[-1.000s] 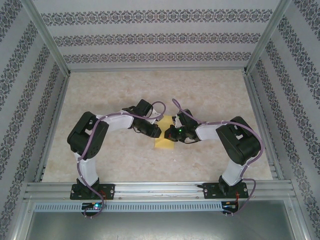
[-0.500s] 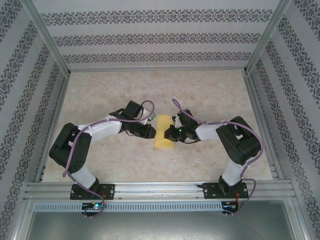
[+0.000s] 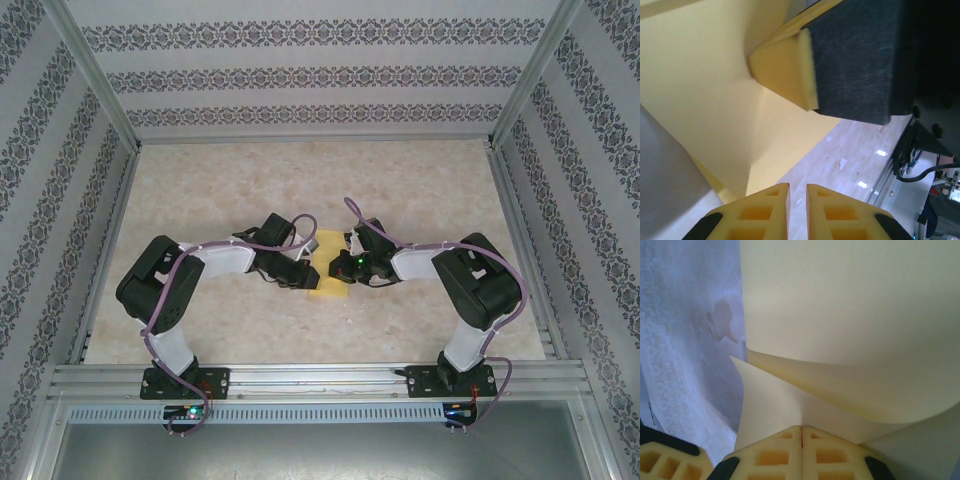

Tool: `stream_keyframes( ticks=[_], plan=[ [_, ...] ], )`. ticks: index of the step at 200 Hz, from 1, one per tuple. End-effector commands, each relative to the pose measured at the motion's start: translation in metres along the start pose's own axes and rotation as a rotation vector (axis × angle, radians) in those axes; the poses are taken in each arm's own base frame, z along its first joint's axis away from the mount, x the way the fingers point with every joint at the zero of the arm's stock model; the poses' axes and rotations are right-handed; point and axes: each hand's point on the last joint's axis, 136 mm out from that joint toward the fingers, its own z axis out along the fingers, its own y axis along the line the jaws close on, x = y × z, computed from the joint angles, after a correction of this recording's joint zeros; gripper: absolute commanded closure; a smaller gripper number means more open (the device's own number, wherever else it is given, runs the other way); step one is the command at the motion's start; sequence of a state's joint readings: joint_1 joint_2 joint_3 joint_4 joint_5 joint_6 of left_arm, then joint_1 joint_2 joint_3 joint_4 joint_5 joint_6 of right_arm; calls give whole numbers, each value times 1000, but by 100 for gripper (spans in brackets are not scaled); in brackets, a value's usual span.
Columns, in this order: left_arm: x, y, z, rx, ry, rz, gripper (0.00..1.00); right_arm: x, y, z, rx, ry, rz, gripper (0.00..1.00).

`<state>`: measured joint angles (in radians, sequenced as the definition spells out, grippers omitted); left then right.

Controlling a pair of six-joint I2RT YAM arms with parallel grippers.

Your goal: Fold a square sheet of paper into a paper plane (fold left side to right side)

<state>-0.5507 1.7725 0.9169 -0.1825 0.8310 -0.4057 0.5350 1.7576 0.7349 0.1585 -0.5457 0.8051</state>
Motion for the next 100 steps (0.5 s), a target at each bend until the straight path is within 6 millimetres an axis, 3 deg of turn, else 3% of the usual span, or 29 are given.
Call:
stream_keyframes(
  ticks=[1, 100],
  plan=[
    [-11, -7, 3, 9, -18, 32, 84, 20, -27, 7, 95, 50, 23, 100],
    [-3, 17, 10, -75, 14, 12, 85, 21, -29, 8, 99, 58, 22, 100]
  ],
)
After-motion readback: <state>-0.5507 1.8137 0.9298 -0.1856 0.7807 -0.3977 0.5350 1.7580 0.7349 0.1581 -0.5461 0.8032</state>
